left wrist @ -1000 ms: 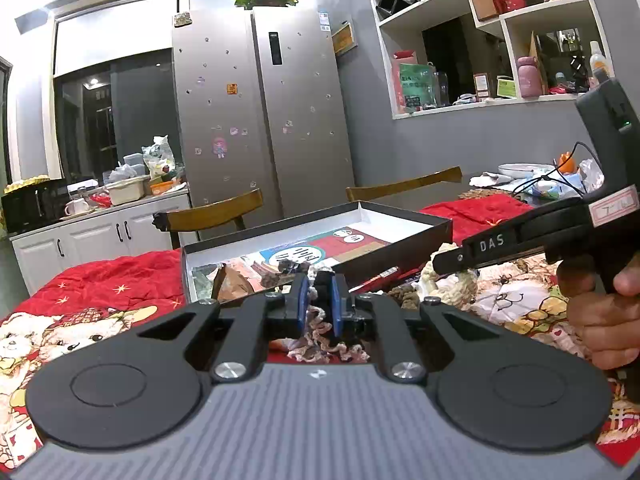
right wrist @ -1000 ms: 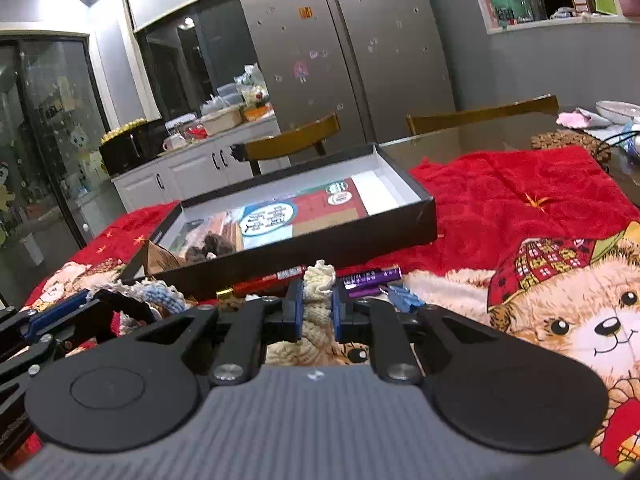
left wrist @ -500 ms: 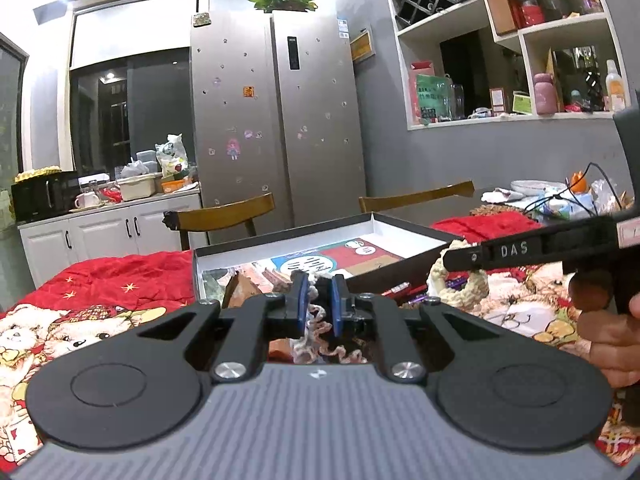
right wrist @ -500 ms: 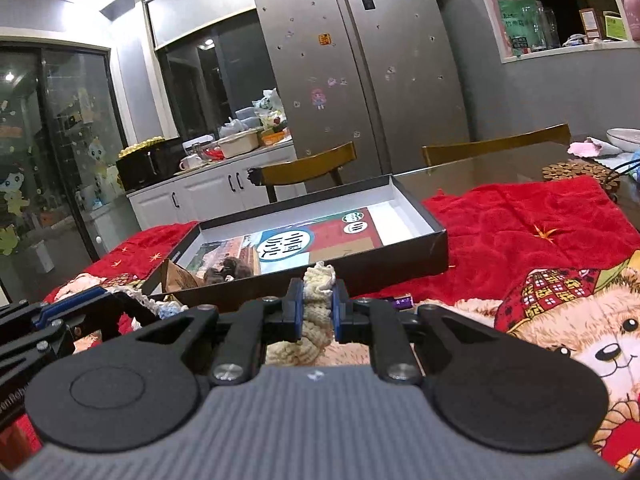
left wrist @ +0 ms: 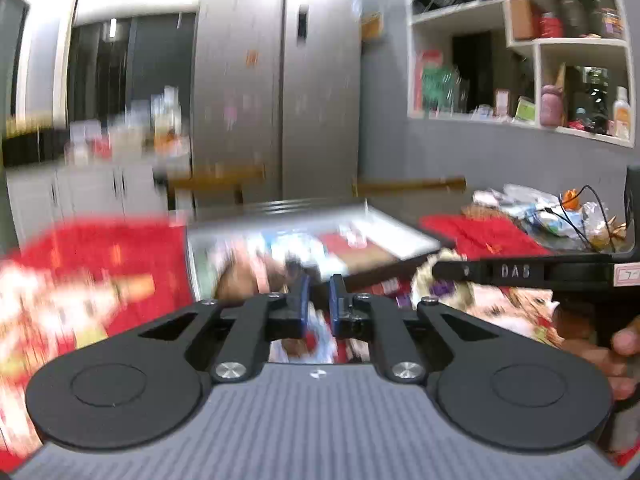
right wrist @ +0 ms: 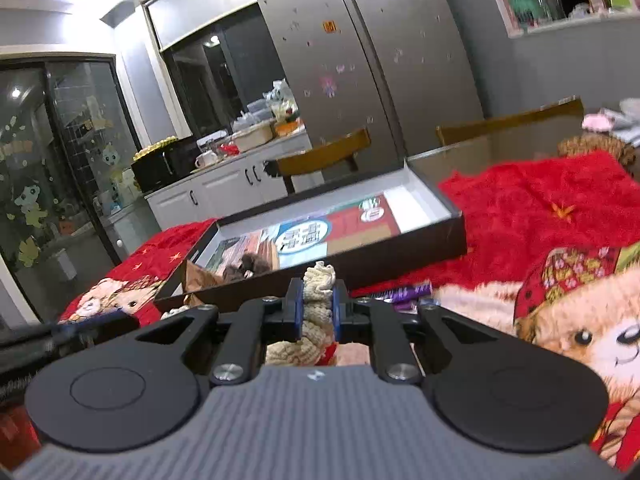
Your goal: Organize objects
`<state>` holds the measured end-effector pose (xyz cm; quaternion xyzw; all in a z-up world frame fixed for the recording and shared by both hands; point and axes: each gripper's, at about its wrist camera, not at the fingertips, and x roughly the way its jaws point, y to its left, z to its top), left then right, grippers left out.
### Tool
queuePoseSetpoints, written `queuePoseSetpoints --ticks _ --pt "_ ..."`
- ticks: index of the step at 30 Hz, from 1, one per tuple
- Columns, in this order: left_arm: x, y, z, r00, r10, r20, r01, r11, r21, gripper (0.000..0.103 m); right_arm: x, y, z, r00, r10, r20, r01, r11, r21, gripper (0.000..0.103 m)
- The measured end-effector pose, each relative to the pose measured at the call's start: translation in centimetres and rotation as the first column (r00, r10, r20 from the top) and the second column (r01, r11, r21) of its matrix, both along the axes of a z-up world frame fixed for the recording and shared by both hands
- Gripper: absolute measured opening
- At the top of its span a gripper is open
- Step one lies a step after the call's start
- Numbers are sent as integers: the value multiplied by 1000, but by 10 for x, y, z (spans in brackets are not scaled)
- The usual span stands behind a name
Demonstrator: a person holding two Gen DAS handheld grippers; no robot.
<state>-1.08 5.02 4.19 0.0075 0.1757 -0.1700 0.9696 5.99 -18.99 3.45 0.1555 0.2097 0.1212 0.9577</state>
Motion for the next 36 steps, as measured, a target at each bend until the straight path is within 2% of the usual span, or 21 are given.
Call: queuePoseSetpoints --ticks 2,4,5,7,8,9,13,15,18,21,26,28,30,32,36 --pt "-6 2 -2 999 -25 -35 24 1000 -17 13 -2 -1 0 1000 5 0 -5 1000 8 17" --pt "-19 -6 -5 999 -48 -7 48 999 23 14 -4 -1 2 1000 3 14 -3 1000 1 17" --pt "-25 -12 -7 998 -64 0 64 996 57 20 -5 -1 2 1000 2 16 -2 1000 1 17" --pt "-34 -24 -14 997 -78 -24 80 992 101 40 -4 -1 2 1000 12 12 -12 1000 4 17" --pt "-38 -29 -19 995 -93 -37 97 989 115 55 -5 -2 2 1000 15 10 -15 1000 7 18" --pt "-40 -33 -22 994 -103 -39 107 986 126 61 -5 -2 2 1000 19 10 -19 1000 7 18" --pt "-46 -47 -35 998 -65 26 57 972 228 63 -8 -2 5 999 35 18 -35 999 16 18" --pt "-39 -49 -36 999 -30 15 26 969 247 66 -10 -2 6 999 43 26 -44 999 21 18" --pt "-22 -46 -41 998 17 -62 -1 970 242 66 -11 -1 7 998 55 25 -56 998 26 18" --pt "-2 -40 -44 988 25 -153 8 977 212 66 -12 1 8 998 65 25 -65 998 22 18" --pt "15 -37 -50 978 63 -196 -25 981 192 66 -13 2 8 997 74 25 -74 997 20 18" --pt "20 -35 -51 973 68 -219 -28 983 180 56 -12 3 7 997 72 21 -72 997 14 18" --pt "22 -33 -52 971 74 -226 -34 984 176 41 -10 4 5 998 62 11 -62 998 -3 18" --pt "20 -33 -52 973 70 -220 -31 984 176 32 -9 2 6 999 43 3 -43 999 -5 21" --pt "17 -32 -51 974 70 -213 -35 986 164 27 -4 -10 8 999 10 -38 -10 1000 8 25"
